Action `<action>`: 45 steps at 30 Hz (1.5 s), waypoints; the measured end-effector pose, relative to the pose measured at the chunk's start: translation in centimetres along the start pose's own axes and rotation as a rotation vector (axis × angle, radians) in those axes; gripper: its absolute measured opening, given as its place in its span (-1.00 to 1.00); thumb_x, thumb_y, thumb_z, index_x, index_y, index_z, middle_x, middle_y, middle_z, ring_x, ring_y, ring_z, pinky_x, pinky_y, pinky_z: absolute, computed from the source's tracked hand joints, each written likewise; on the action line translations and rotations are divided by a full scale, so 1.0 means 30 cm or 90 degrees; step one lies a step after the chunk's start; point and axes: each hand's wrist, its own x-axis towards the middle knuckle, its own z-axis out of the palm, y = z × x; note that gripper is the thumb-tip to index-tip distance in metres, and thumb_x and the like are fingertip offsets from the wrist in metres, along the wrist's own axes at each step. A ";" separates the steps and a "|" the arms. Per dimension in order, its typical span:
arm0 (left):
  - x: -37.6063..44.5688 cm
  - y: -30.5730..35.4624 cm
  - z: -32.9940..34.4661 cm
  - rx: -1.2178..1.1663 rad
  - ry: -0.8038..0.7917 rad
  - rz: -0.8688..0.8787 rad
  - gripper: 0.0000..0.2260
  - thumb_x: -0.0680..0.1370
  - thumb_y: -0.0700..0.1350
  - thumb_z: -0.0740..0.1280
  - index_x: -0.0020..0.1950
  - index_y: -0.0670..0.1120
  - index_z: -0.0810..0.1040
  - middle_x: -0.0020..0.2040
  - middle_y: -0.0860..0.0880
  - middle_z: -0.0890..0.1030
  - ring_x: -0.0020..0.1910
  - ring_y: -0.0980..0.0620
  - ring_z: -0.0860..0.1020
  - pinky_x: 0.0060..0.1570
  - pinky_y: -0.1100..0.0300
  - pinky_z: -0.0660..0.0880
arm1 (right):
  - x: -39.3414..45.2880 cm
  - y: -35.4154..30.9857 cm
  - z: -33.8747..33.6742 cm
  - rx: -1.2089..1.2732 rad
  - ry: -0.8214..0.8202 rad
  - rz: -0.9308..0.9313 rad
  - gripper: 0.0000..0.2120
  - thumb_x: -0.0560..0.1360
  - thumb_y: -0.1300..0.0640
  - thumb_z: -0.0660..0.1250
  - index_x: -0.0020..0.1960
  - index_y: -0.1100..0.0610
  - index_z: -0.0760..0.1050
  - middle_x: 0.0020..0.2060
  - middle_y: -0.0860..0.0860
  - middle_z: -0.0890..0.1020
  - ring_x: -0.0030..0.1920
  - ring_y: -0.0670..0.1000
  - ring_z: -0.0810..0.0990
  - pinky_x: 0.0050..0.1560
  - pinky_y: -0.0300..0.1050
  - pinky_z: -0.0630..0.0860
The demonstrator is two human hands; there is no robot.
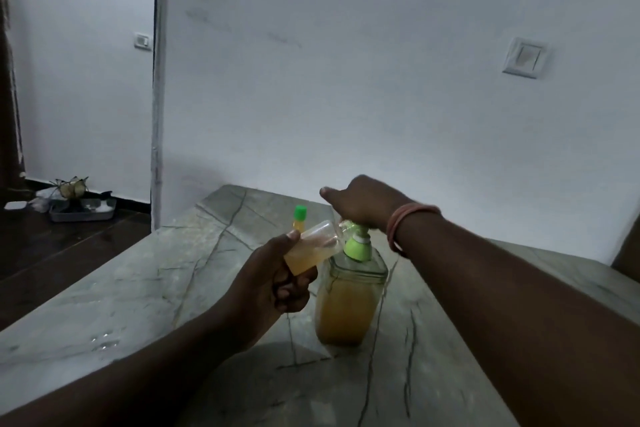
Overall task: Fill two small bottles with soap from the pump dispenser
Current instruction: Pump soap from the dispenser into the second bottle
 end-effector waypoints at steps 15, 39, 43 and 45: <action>-0.001 -0.004 0.006 0.023 -0.006 0.006 -0.53 0.49 0.19 0.38 0.21 -0.13 0.64 -0.33 -0.06 0.45 -0.49 0.14 0.25 -0.47 0.25 0.20 | -0.025 0.006 -0.012 0.014 -0.036 0.012 -0.51 0.56 -0.21 0.23 0.02 0.23 0.61 -0.30 0.01 0.56 -0.48 -0.04 0.36 -0.46 -0.18 0.23; 0.011 -0.009 -0.012 0.025 -0.003 0.006 -0.42 0.51 0.20 0.34 0.32 -0.22 0.51 -0.34 -0.07 0.44 -0.50 0.13 0.23 -0.47 0.24 0.18 | -0.015 0.022 0.034 0.053 -0.003 0.025 -0.58 0.53 -0.10 0.24 -0.07 0.25 0.66 -0.44 0.05 0.53 -0.46 0.03 0.44 -0.40 -0.17 0.31; 0.005 -0.006 -0.002 0.031 -0.019 0.018 -0.56 0.50 0.22 0.35 0.22 -0.06 0.65 -0.32 -0.06 0.45 -0.49 0.14 0.24 -0.48 0.26 0.21 | -0.018 0.002 0.000 0.011 -0.022 0.013 -0.59 0.54 -0.12 0.26 -0.07 0.22 0.64 -0.35 0.05 0.58 -0.41 0.02 0.46 -0.38 -0.16 0.32; 0.005 -0.003 -0.002 0.041 -0.023 0.014 -0.61 0.51 0.23 0.34 0.18 0.02 0.69 -0.31 -0.05 0.47 -0.49 0.15 0.26 -0.47 0.25 0.20 | -0.015 -0.002 -0.011 0.013 -0.005 -0.008 -0.55 0.54 -0.17 0.25 -0.12 0.20 0.66 -0.40 0.00 0.62 -0.41 0.00 0.48 -0.38 -0.17 0.33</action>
